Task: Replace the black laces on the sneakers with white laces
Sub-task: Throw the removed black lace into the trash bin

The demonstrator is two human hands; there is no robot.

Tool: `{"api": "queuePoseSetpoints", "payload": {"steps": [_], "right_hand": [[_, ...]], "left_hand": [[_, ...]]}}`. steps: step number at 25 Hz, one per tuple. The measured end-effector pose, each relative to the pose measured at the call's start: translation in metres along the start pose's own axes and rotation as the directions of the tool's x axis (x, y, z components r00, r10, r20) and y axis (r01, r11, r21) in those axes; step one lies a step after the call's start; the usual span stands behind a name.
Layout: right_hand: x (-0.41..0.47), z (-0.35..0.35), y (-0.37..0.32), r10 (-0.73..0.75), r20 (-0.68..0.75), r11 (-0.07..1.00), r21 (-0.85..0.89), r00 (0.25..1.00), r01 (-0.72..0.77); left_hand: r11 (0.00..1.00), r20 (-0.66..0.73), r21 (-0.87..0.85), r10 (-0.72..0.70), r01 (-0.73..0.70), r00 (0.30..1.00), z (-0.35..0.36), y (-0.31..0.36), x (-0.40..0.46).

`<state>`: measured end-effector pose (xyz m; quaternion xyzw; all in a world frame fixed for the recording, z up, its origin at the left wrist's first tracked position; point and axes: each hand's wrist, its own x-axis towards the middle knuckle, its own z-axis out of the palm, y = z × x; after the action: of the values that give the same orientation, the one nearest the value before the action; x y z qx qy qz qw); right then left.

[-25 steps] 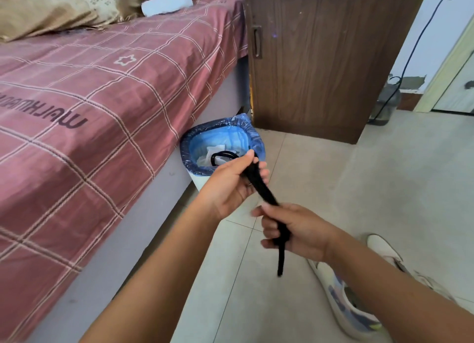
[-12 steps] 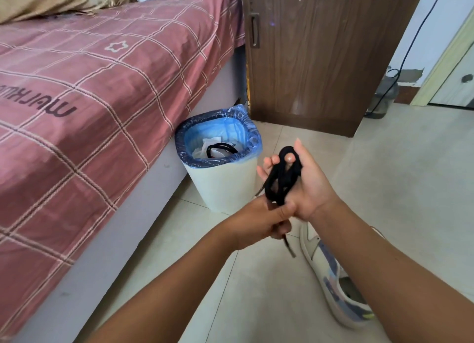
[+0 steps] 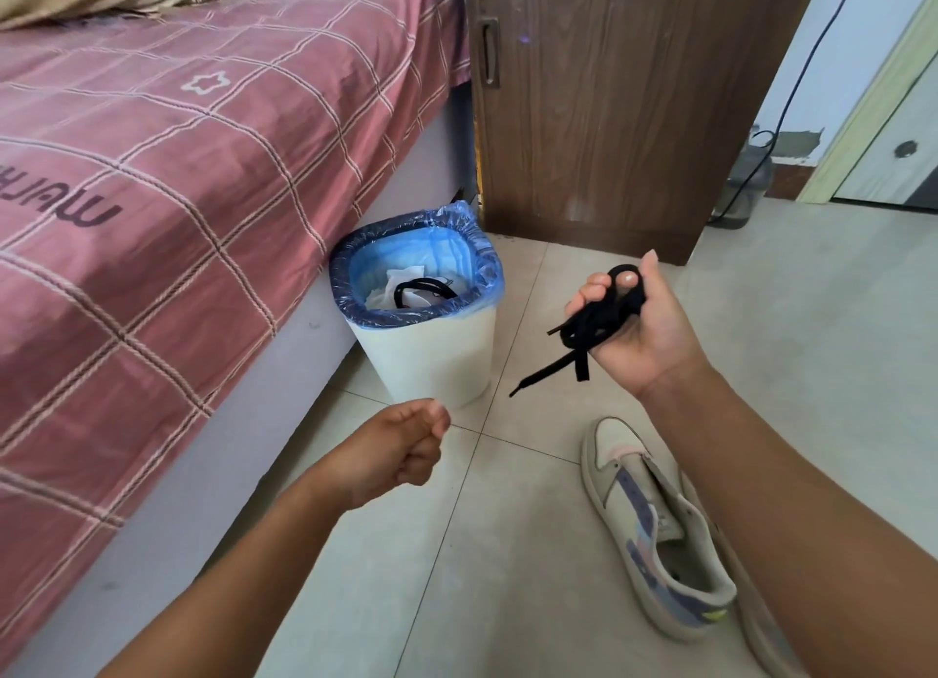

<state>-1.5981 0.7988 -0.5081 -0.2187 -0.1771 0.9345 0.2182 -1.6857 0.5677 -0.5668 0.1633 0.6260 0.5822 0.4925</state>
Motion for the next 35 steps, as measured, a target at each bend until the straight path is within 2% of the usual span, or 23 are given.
{"api": "queuePoseSetpoints", "payload": {"steps": [2,3,4,5,6,7,8,9,10,11,12,13,15,17,19,21,23,24,25,28,31,33,35], "right_hand": [[0.001,0.0,0.001,0.003,-0.003,1.0,-0.008,1.0,-0.003],[0.001,0.001,0.002,0.003,0.001,1.0,-0.013,1.0,-0.003],[0.001,0.002,0.002,0.004,0.008,1.0,-0.02,1.0,-0.004],[0.001,0.004,0.002,0.009,0.016,1.0,-0.028,1.0,-0.009],[0.002,0.007,0.002,0.017,0.027,0.999,-0.049,0.999,-0.016],[0.004,0.009,0.003,0.025,0.034,0.995,-0.099,0.999,-0.022],[0.005,0.012,0.005,0.039,0.033,0.98,-0.198,0.999,-0.032],[0.007,0.017,0.009,0.064,0.025,0.939,-0.339,0.998,-0.051],[0.009,0.024,0.016,0.092,0.017,0.87,-0.487,0.996,-0.072],[0.012,0.035,0.024,0.113,0.02,0.79,-0.608,0.993,-0.078],[0.016,0.049,0.032,0.116,0.039,0.726,-0.686,0.992,-0.058],[0.022,0.067,0.037,0.099,0.073,0.686,-0.727,0.992,-0.015],[0.039,0.104,0.047,0.012,0.17,0.63,-0.767,0.985,0.125],[0.062,0.135,0.056,-0.186,0.287,0.39,-0.856,0.939,0.339],[0.087,0.148,0.073,-0.298,0.374,0.127,-0.896,0.878,0.425],[0.102,0.136,0.084,-0.192,0.373,-0.053,-0.927,0.908,0.37],[0.109,0.12,0.098,0.096,0.236,-0.336,-0.907,0.967,0.255],[0.109,0.114,0.098,0.172,0.168,-0.444,-0.866,0.971,0.229],[0.11,0.112,0.095,0.194,0.165,-0.489,-0.838,0.967,0.241],[0.101,0.111,0.072,0.041,0.265,-0.347,-0.901,0.963,0.262],[0.064,0.086,0.021,-0.063,0.246,-0.263,-0.939,0.967,0.221],[0.035,0.038,-0.013,-0.109,0.142,-0.292,-0.951,0.984,0.105],[-0.003,-0.04,-0.055,-0.182,-0.068,-0.248,-0.962,0.981,-0.113]], "left_hand": [[0.997,-0.067,-0.076,-0.025,0.02,0.997,-0.011,-0.004,-0.001],[0.997,-0.108,-0.035,-0.066,0.063,0.992,-0.018,-0.008,-0.001],[0.984,-0.144,0.114,-0.122,0.139,0.982,-0.025,-0.016,-0.003],[0.898,-0.183,0.366,-0.188,0.244,0.965,-0.033,-0.028,-0.005],[0.702,-0.224,0.628,-0.251,0.336,0.942,-0.043,-0.047,-0.007],[0.522,-0.228,0.77,-0.312,0.367,0.922,-0.048,-0.065,-0.011],[0.438,-0.221,0.821,-0.35,0.367,0.91,-0.048,-0.073,-0.017],[0.561,-0.182,0.749,-0.338,0.353,0.923,-0.046,-0.074,-0.021],[0.754,-0.152,0.585,-0.262,0.301,0.953,-0.043,-0.068,-0.021],[0.903,-0.189,0.376,-0.144,0.207,0.971,-0.04,-0.057,-0.018],[0.968,-0.291,0.233,-0.024,0.096,0.956,-0.037,-0.041,-0.01],[0.986,-0.396,0.164,0.054,0.012,0.917,-0.034,-0.022,-0.001],[0.995,-0.546,0.046,0.1,-0.089,0.832,-0.033,0.008,0.017],[0.988,-0.617,-0.087,0.047,-0.128,0.786,-0.032,0.022,0.029],[0.985,-0.597,-0.138,0.0,-0.102,0.802,-0.033,0.023,0.031],[0.988,-0.544,-0.147,-0.037,-0.052,0.838,-0.03,0.019,0.031],[0.992,-0.511,-0.125,-0.061,-0.004,0.858,-0.038,0.016,0.029],[0.993,-0.496,-0.117,-0.075,0.019,0.865,-0.038,0.015,0.029],[0.992,-0.482,-0.123,-0.093,0.039,0.871,-0.037,0.014,0.029],[0.991,-0.408,-0.079,-0.13,0.107,0.904,-0.025,0.007,0.023],[0.987,-0.314,0.016,-0.149,0.162,0.938,0.007,-0.01,0.027],[0.966,-0.194,0.103,-0.216,0.239,0.957,0.044,-0.033,0.032],[0.918,0.005,0.243,-0.326,0.315,0.945,0.099,-0.055,0.033]]}}
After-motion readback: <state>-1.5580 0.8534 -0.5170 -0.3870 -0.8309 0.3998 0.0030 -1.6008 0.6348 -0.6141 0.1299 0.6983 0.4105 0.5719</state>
